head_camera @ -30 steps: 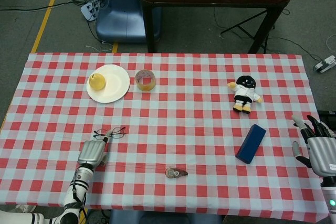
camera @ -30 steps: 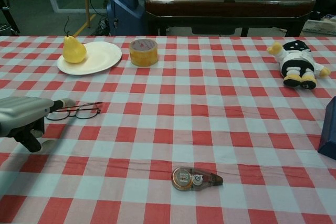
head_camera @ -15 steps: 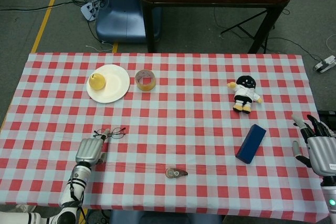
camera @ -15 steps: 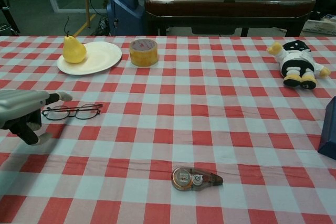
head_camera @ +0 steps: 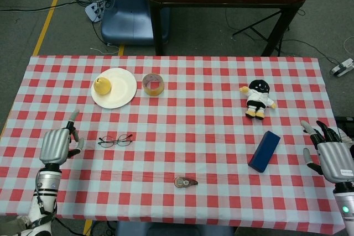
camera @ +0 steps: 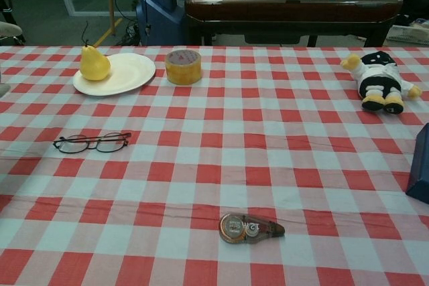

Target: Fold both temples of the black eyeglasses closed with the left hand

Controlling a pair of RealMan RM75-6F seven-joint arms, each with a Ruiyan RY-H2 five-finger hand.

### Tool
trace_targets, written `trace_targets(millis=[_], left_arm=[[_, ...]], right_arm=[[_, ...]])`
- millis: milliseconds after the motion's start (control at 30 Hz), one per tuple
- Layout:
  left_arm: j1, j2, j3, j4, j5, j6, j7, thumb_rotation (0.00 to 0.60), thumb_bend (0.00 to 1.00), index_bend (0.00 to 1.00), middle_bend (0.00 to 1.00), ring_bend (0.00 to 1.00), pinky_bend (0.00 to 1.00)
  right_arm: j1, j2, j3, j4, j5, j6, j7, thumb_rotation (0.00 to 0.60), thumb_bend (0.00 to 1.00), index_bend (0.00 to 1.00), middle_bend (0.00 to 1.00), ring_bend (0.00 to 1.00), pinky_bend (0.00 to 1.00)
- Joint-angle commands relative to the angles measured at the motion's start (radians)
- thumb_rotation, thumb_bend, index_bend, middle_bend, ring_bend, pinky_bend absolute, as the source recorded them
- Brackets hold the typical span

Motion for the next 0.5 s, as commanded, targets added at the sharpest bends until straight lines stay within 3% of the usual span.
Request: trace_targets(millis=[33, 133, 233, 500], left_arm=[[0.067, 0.043, 0.008, 0.047, 0.074, 0.063, -0.087, 0.600, 0.43, 0.07, 0.44, 0.43, 0.55], [0.111, 0.055, 0.025, 0.075, 0.124, 0.099, -0.132, 0.600, 0.43, 0.07, 0.36, 0.35, 0.41], [0.149, 0.065, 0.046, 0.093, 0.164, 0.124, -0.156, 0.600, 0.43, 0.07, 0.34, 0.32, 0.34], [0.233, 0.108, 0.108, 0.046, 0.212, 0.152, -0.083, 0.600, 0.43, 0.07, 0.32, 0.30, 0.32]], right_arm=[[0.007, -0.004, 0.001, 0.003, -0.005, -0.005, 0.001, 0.600, 0.49, 0.08, 0.26, 0.07, 0.15], [0.016, -0.011, -0.001, 0.009, -0.016, -0.013, 0.004, 0.600, 0.49, 0.08, 0.26, 0.07, 0.15], [0.023, -0.016, -0.002, 0.012, -0.027, -0.016, 0.008, 0.600, 0.49, 0.08, 0.26, 0.07, 0.15], [0.032, -0.030, -0.004, 0.022, -0.039, -0.015, 0.007, 0.600, 0.49, 0.08, 0.26, 0.07, 0.15]])
